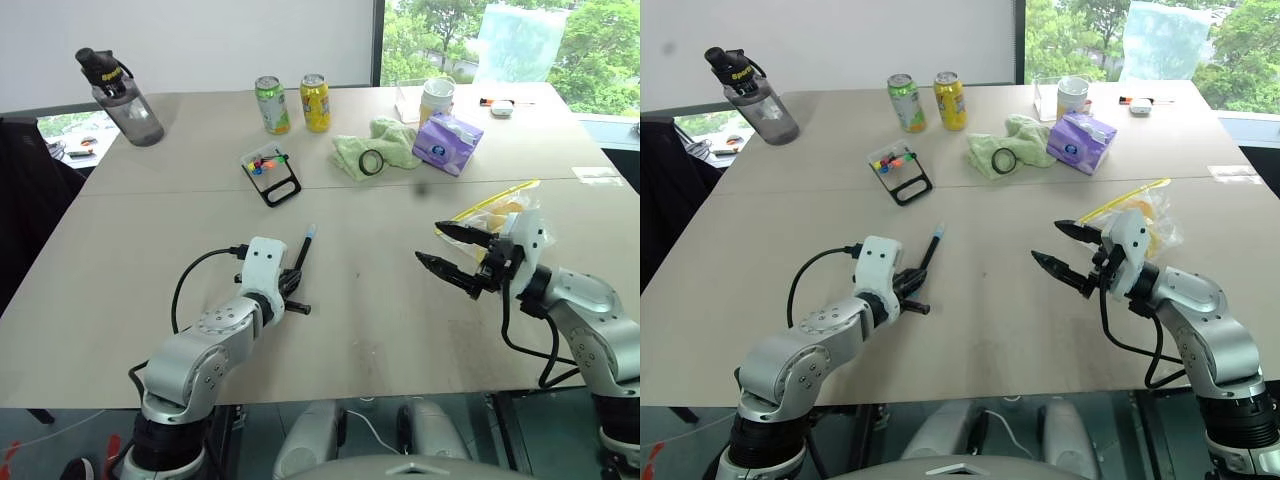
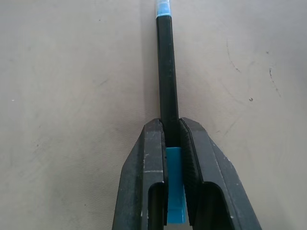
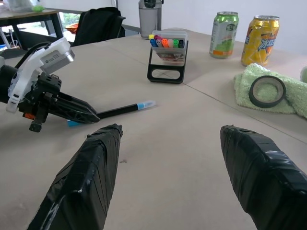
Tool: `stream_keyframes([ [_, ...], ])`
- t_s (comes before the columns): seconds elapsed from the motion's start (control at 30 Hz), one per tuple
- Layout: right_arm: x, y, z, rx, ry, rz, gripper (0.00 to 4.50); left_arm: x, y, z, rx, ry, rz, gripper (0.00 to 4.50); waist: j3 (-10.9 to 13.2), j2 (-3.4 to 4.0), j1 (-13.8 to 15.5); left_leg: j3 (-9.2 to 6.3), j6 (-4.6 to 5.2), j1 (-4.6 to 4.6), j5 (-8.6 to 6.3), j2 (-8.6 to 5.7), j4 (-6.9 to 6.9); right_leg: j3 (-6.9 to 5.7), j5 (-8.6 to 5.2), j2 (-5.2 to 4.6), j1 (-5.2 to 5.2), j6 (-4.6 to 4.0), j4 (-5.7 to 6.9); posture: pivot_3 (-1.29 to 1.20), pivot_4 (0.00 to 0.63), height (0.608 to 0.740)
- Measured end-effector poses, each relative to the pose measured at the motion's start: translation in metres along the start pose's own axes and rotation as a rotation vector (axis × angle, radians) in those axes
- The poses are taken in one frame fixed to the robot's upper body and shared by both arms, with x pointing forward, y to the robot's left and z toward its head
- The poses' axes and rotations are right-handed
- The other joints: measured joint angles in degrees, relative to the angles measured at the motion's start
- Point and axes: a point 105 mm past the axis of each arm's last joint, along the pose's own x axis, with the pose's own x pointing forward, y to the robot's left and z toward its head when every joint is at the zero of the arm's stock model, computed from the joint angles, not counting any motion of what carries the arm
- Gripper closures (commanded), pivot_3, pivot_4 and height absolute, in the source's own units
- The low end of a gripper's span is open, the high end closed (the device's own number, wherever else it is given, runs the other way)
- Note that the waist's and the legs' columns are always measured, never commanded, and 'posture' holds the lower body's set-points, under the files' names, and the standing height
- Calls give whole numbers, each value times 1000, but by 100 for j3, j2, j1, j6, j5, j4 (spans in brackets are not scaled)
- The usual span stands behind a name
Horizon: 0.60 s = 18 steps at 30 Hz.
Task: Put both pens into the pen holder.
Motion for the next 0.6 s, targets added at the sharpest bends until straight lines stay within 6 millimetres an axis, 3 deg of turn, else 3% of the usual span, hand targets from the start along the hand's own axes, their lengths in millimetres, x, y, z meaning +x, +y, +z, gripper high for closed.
stream_keyframes([
  [0.17, 2, 2, -1, 38, -4, 0, 975, 0, -7, 2, 78, -59, -53, 4447, 1, 0, 3, -4, 0, -3, 0, 1, -12, -4, 0, -1, -1, 0, -14, 0, 150, 740],
  [0.3, 15, 14, -7, 265, -29, -9, 975, -11, -41, 29, 48, -303, -313, 4447, 2, -3, -17, -7, -1, -12, 1, 6, -43, -4, 1, -1, -10, -2, -50, 0, 150, 740],
  [0.43, 29, 23, -15, 506, -18, -34, 975, -30, -62, 48, 56, -453, -520, 4447, 3, -2, -25, -7, -1, -12, 1, 7, -58, -4, 1, -1, -15, -3, -57, 0, 150, 740],
  [0.6, 43, 22, 18, 737, -204, -18, 975, -38, -72, 46, 105, -466, -634, 4447, 4, -1, -67, -6, 1, -12, 0, 4, -58, -2, 1, 0, -14, -2, -58, 0, 150, 740],
])
